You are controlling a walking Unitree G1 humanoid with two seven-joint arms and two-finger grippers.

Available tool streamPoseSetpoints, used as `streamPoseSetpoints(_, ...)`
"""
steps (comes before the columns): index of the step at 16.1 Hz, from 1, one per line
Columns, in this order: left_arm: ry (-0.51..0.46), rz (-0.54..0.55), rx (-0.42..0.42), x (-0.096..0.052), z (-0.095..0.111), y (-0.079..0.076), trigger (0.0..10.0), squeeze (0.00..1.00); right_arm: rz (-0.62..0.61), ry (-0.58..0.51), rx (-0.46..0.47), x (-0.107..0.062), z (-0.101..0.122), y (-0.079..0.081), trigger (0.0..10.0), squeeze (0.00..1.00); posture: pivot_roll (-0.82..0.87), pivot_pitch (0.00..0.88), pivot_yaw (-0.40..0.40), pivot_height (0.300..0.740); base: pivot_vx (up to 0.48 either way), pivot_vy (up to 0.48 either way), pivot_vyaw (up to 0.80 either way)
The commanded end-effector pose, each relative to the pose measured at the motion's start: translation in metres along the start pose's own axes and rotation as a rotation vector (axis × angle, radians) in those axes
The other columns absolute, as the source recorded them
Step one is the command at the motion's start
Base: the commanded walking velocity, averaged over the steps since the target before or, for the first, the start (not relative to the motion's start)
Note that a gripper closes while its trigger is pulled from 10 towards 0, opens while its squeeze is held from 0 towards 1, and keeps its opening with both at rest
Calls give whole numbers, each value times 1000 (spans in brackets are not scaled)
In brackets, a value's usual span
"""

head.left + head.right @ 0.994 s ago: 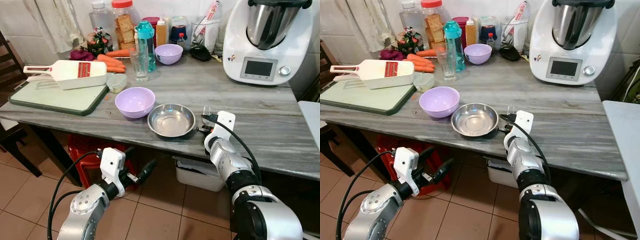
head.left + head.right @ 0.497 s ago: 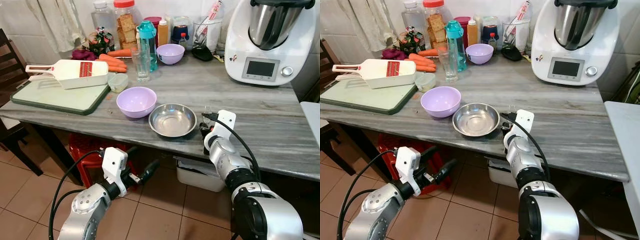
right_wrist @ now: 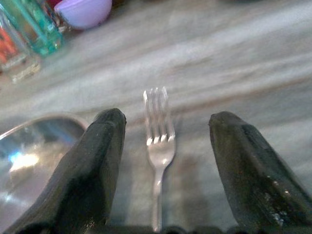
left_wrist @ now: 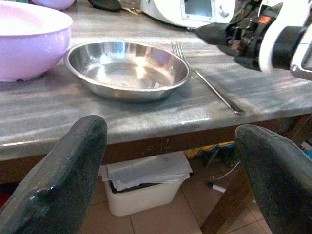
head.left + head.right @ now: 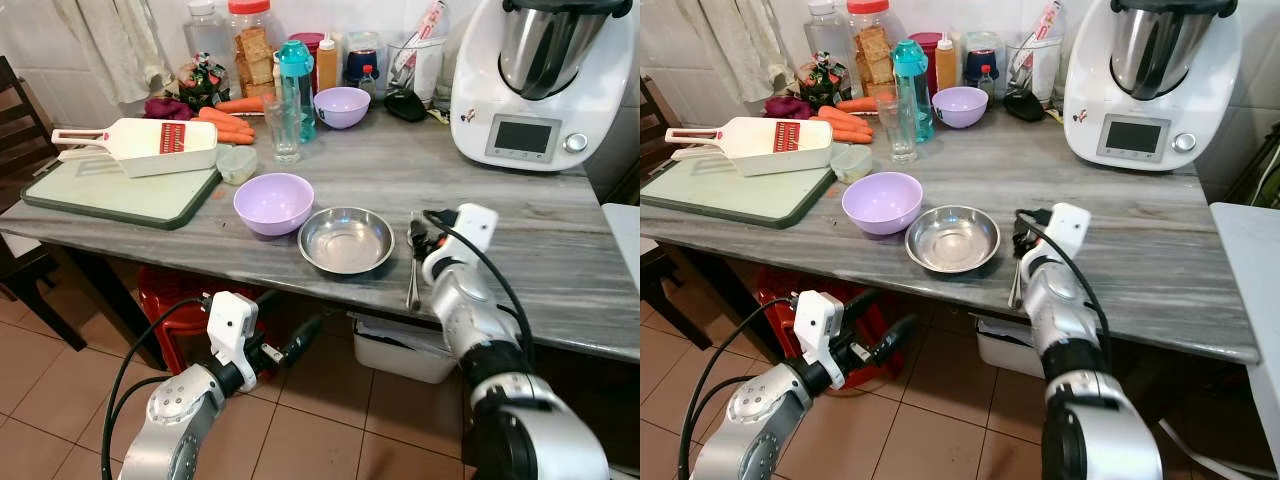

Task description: Setting the table

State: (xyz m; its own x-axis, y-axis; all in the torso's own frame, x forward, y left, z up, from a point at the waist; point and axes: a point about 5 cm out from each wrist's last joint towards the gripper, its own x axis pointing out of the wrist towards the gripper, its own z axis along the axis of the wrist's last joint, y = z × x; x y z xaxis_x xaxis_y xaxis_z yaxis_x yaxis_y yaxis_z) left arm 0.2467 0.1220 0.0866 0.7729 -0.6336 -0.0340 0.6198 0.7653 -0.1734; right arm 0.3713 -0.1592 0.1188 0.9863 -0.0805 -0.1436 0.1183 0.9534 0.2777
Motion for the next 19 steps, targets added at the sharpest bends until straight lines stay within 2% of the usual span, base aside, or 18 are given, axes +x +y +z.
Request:
streamPoseSetpoints(1,-18,29,10,1,4,5,10000,0,31,-81,-44,-6,12,5,10000,1000,-22,0,42,740,0,0,0)
streamPoseSetpoints(4,-32,41,12,2,6,7,10000,0,52,-142,-92,-22,16,-1,10000,1000,-28,0,45,740,0,0,0)
streamPoseSetpoints(5,-42,41,10,3,7,7,10000,0,72,-171,-141,-41,14,-9,10000,1000,-33,0,47,740,0,0,0)
streamPoseSetpoints(6,-42,40,9,3,7,7,10000,0,66,-173,-153,-47,11,-12,10000,1000,-38,0,52,740,0,0,0)
streamPoseSetpoints(8,-42,33,5,4,7,7,10000,0,39,-181,-216,-73,3,-31,10000,1000,-47,0,64,740,0,0,0)
streamPoseSetpoints(10,-46,29,5,5,7,8,10000,0,-19,-194,-180,-86,5,-47,10000,1000,-59,0,75,740,0,0,0)
streamPoseSetpoints(11,-48,32,5,5,7,9,10000,0,-29,-188,-168,-92,4,-50,10000,1000,-65,0,79,740,0,0,0)
streamPoseSetpoints(14,-14,177,74,10,6,25,10000,0,-34,-170,-189,-109,0,-51,10000,1000,-74,0,89,740,0,0,0)
streamPoseSetpoints(17,10,343,135,8,6,41,10000,0,-10,-174,-206,-121,-4,-44,10000,1000,-70,0,83,740,0,0,0)
streamPoseSetpoints(18,9,381,143,5,5,44,10000,0,21,-193,-244,-129,-5,-40,10000,545,-67,0,80,740,0,0,0)
streamPoseSetpoints(19,11,420,151,0,4,47,10000,0,55,-189,-264,-137,-8,-38,10000,0,-64,0,77,740,0,0,0)
